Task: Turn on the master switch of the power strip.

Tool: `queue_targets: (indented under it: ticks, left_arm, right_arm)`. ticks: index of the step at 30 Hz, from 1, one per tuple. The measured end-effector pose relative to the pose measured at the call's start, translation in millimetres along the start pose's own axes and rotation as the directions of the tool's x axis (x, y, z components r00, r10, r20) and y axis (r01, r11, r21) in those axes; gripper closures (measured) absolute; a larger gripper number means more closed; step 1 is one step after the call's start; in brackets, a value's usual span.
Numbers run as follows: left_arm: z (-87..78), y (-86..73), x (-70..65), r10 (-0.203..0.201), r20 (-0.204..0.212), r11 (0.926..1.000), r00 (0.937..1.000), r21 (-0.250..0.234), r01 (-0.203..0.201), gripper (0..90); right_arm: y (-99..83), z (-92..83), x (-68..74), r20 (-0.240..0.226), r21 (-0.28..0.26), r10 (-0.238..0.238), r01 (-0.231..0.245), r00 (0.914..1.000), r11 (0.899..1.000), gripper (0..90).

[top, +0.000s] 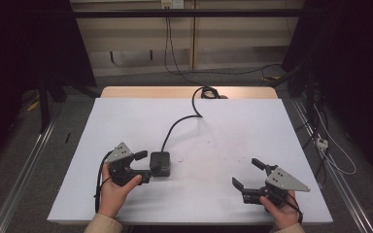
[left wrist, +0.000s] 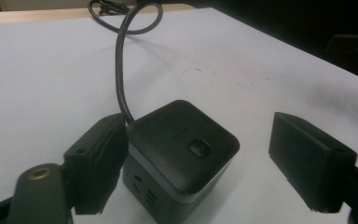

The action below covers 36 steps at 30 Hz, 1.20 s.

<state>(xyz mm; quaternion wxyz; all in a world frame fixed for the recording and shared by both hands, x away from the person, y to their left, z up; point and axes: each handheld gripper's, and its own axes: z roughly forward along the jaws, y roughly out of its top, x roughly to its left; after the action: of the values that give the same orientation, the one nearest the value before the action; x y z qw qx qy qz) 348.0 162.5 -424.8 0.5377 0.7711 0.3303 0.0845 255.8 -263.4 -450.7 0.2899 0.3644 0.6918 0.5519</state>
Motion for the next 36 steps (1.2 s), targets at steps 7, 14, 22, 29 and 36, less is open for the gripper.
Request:
queue_targets:
  ticks: [7,14,22,29,36]
  left_arm:
    - [-5.4,-2.8,4.5,0.011,-0.002,0.9999,0.9999,0.005,-0.011,13.1]
    - [-13.9,-6.8,10.3,0.005,-0.006,1.0000,1.0000,0.000,-0.005,10.2]
    - [-18.7,-9.8,14.4,0.006,-0.006,1.0000,1.0000,0.002,-0.006,9.5]
    - [-24.6,-12.7,19.6,0.008,-0.019,1.0000,0.9998,0.002,-0.008,9.1]
    - [-29.9,-16.7,24.1,0.010,-0.028,0.9999,0.9995,0.002,-0.010,8.4]
  right_arm:
    - [0.2,-0.4,0.2,0.000,0.000,-0.001,0.001,1.0000,1.000,5.2]
    - [0.3,-0.3,0.2,0.000,-0.001,-0.001,0.001,1.0000,1.000,5.2]
    - [0.6,-0.1,0.3,-0.001,-0.003,0.000,0.000,1.0000,1.000,5.2]
    - [0.6,-0.5,0.2,-0.002,-0.003,0.000,0.000,1.0000,1.000,5.2]
    - [0.7,-0.5,0.2,-0.003,-0.004,0.001,-0.001,1.0000,1.000,5.2]
